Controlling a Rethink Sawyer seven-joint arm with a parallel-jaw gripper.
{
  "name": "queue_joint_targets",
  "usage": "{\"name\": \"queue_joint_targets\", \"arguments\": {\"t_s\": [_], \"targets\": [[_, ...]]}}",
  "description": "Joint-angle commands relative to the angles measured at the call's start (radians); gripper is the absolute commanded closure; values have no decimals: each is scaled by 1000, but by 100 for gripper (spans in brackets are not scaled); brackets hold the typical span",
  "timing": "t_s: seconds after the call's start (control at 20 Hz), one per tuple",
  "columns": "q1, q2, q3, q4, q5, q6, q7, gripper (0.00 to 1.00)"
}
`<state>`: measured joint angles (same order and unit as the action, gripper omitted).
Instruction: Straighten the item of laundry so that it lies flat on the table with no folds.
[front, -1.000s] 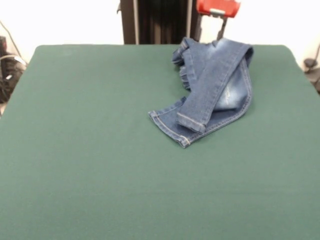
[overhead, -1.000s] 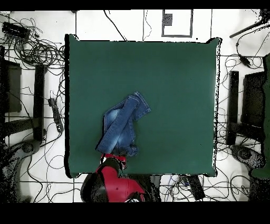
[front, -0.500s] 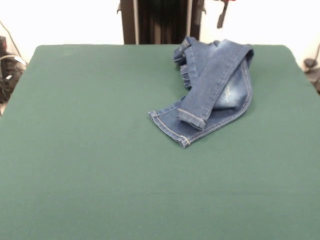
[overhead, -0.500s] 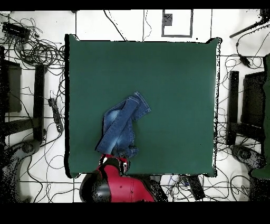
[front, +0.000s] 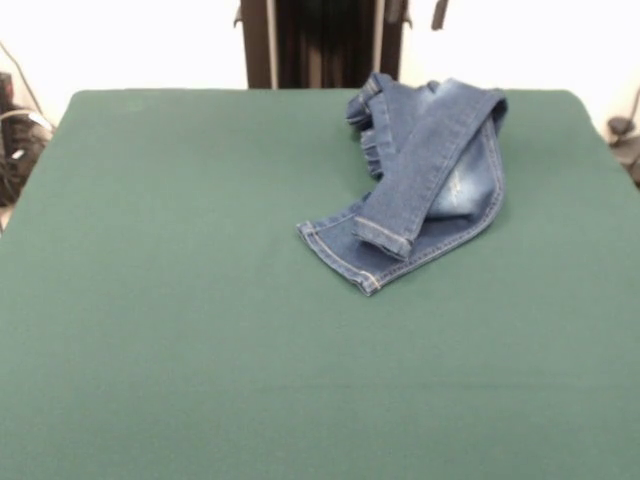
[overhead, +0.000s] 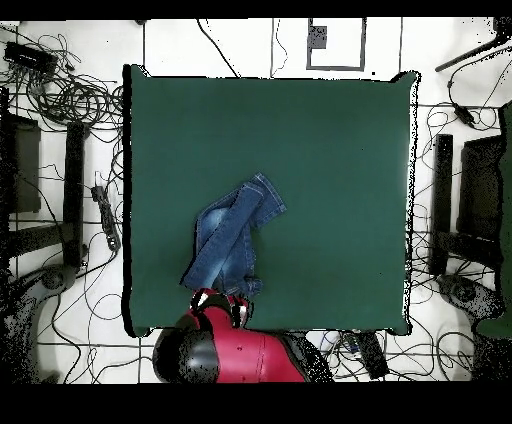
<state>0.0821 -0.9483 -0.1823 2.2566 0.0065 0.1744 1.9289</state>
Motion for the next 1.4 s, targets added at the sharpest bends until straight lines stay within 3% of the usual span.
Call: {"name": "queue_joint_targets", "arguments": {"t_s": [0.05, 0.35, 0.55, 1.4], "targets": [[14, 8, 90, -107, 36, 98, 121, 0], [6, 43, 95, -182, -14, 182, 46, 0], [11, 64, 82, -207, 14, 178, 93, 0], [-9, 54, 104, -300, -48, 282, 9, 0]]}}
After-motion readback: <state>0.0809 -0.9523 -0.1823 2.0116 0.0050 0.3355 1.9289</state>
